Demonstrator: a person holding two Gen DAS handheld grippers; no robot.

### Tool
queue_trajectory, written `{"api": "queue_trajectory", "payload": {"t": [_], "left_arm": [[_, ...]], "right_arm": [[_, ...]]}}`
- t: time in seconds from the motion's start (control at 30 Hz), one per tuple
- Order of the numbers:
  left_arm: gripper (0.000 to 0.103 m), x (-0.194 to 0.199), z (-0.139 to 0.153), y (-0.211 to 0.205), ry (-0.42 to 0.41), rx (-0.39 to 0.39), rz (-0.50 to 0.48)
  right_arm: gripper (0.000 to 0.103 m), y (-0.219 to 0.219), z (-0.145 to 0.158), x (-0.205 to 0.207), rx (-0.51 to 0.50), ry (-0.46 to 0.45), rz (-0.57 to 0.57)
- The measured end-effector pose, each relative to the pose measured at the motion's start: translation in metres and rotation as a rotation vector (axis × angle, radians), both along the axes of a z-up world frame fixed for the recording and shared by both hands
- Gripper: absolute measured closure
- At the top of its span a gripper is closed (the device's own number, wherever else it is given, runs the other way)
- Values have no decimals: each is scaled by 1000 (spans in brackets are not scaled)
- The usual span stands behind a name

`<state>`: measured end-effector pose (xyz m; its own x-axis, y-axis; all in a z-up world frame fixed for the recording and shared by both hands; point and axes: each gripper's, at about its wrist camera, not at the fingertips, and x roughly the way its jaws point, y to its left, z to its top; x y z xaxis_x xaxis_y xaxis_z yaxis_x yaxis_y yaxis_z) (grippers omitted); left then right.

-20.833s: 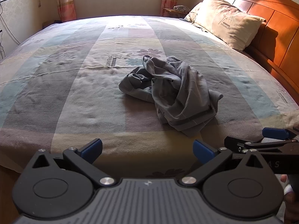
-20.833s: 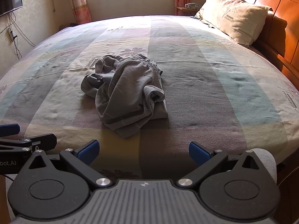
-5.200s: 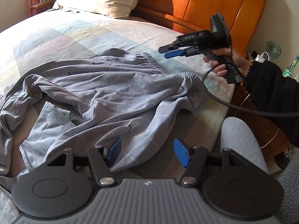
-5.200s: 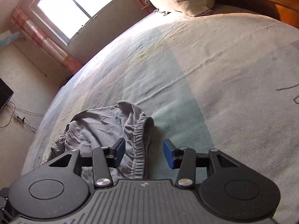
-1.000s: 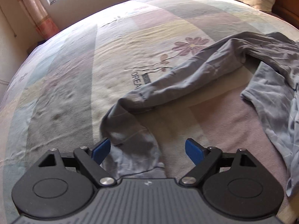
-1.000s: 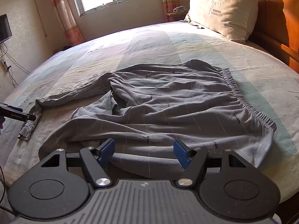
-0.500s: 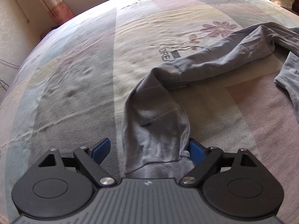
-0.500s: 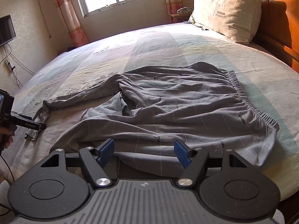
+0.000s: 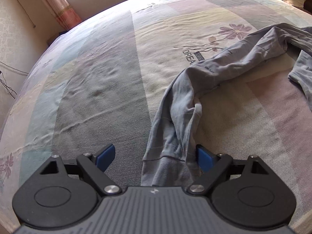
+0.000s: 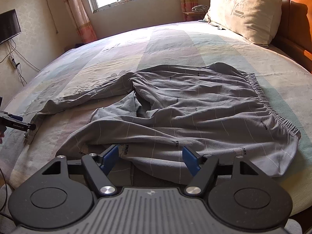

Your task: Fold clothes

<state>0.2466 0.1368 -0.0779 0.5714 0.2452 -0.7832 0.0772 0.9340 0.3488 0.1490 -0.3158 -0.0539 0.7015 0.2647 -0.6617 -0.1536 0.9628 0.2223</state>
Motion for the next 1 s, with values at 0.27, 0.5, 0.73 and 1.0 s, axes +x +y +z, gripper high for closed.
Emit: {"api": "queue_trajectory", "payload": {"t": [0.27,0.5,0.73,1.0], "left_arm": [[14,16,-2,2,-4,190,0],[14,20,31,41,-27,262,62],[14,-10,41,60,23,-21,117],[15,-50,62,53,35,-340,101]], "right_arm": [[22,6,7,-5,-31,-21,17],[21,8,12,-5,-26,-33,25],[19,25,14,-13,-36,-46,95],[17,29,16,-20,13,-47,121]]}}
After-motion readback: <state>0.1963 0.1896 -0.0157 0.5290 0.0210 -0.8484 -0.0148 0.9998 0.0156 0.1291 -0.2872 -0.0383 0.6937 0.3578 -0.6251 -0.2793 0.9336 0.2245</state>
